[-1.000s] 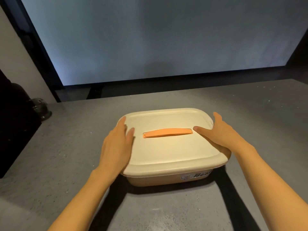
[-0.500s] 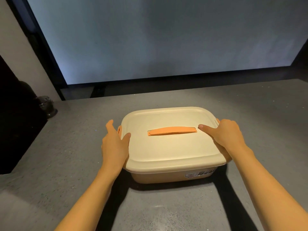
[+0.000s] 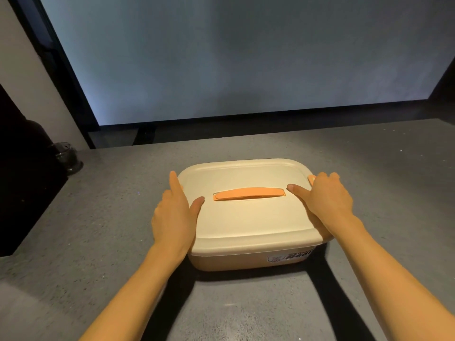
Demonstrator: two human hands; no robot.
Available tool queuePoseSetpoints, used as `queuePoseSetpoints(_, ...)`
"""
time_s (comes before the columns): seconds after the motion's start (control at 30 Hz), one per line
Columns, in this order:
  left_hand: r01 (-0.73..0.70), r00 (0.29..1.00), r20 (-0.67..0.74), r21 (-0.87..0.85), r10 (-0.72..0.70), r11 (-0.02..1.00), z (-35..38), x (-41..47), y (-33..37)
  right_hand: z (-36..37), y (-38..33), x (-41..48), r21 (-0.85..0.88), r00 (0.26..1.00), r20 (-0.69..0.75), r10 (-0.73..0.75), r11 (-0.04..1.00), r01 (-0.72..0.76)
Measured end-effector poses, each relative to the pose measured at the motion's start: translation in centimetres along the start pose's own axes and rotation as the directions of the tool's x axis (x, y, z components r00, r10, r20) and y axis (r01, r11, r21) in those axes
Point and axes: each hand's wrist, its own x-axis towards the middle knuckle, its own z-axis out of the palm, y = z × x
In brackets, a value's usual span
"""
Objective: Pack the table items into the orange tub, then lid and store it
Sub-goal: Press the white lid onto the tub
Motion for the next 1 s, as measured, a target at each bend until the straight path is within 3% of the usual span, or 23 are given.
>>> queuePoseSetpoints(0.13,0.101,0.977,0.192,-0.058,-0.088,0.993,0.4,1.6,-1.1,0.3,1.2,0.3,0.158,0.976,0.217,0.025,0.986,-0.060)
queuePoseSetpoints(0.33,0.101,0.930,0.347,0.075,-0.120,0.992,0.0,3.0,-1.3,0.1,1.0,0.7,0.035,0.959,0.277,-0.061,0.998,0.053)
queuePoseSetpoints(0.8,0.082,0.934,0.351,-0.021,-0.069,0.996,0.4,2.9,-2.4,0.4,0.9,0.3,0.067,0.962,0.237,-0.132,0.991,0.119)
queuePoseSetpoints(1.0,0.118,0.953,0.289,-0.060,-0.096,0.991,-1.3,2.5,-3.2,0.5,-0.9,0.3,0.129,0.961,0.211,-0.176,0.980,0.151)
